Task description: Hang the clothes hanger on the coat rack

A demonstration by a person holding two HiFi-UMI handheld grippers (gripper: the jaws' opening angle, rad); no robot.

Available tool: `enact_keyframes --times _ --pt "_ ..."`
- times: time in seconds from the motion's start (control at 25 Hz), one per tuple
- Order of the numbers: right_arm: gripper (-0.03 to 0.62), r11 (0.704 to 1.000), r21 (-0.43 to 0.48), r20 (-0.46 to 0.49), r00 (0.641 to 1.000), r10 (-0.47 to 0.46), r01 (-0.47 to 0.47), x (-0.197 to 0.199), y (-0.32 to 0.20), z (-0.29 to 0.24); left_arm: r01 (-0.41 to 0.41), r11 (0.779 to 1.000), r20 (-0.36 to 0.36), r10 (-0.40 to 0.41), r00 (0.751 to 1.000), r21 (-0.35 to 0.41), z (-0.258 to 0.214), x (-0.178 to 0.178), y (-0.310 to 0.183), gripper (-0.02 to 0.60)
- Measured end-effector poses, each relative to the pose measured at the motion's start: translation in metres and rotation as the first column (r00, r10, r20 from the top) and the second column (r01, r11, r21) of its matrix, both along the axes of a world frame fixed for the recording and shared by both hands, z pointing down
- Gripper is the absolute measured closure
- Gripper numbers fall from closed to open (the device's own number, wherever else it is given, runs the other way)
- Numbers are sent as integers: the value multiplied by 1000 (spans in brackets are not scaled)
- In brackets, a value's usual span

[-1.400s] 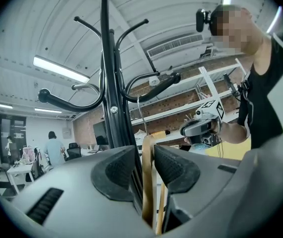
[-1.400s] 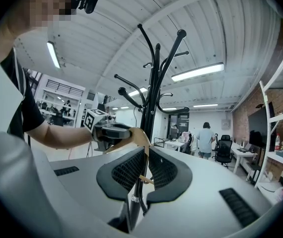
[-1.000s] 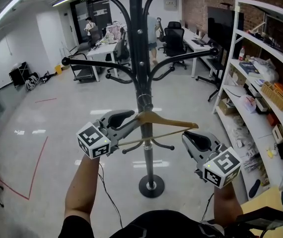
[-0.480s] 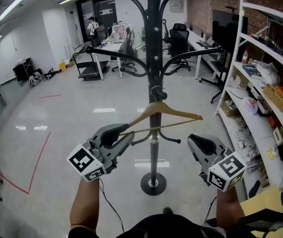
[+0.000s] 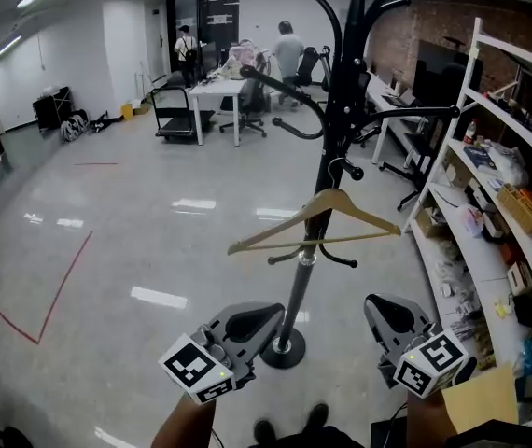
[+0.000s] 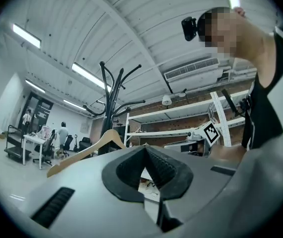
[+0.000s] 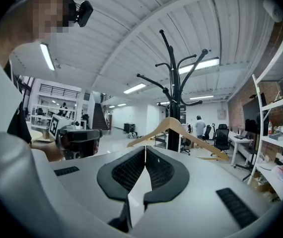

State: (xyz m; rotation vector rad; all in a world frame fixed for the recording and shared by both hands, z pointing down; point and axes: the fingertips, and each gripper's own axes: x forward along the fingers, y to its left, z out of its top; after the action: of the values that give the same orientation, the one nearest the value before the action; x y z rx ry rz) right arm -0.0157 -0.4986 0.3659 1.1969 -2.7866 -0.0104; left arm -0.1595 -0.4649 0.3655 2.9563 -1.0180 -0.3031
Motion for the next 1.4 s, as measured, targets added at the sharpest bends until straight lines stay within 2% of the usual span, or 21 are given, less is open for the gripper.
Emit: enact_keyframes --times 0.12,0.24,0.36,0.52,0.64,0.76,0.92,1.0,1.2,1.4 --pt "585 1000 -9 54 998 -24 24 6 20 -9 -39 999 -22 39 999 -4 1 18 27 581" --pt "585 999 -13 92 995 -48 50 16 40 -16 -17 1000 -28 17 999 23 -9 38 55 581" --pt "586 998 -11 89 994 -66 67 28 63 -14 -16 1000 -16 17 1000 14 -9 63 88 581" --pt "585 994 -22 68 993 -101 103 57 102 -3 -68 998 15 68 998 -8 3 113 135 581" --pt "585 990 -37 57 989 -135 138 82 136 12 -93 993 -23 92 996 -73 14 146 168 581" --pt "585 985 -68 81 985 -150 156 103 165 22 -53 989 -44 48 998 -139 23 160 191 581" --pt "585 978 -89 122 977 -175 186 111 194 21 41 982 18 -38 999 -183 23 156 217 581" --pt "585 979 -74 117 977 -179 188 111 211 13 58 980 16 -56 998 -192 19 150 238 581" --pt "585 981 -50 113 977 -183 190 92 267 2 73 983 2 -74 997 -167 9 127 294 581" --pt "585 987 -71 88 986 -139 146 55 342 14 25 982 -9 -27 1000 -185 20 92 377 581"
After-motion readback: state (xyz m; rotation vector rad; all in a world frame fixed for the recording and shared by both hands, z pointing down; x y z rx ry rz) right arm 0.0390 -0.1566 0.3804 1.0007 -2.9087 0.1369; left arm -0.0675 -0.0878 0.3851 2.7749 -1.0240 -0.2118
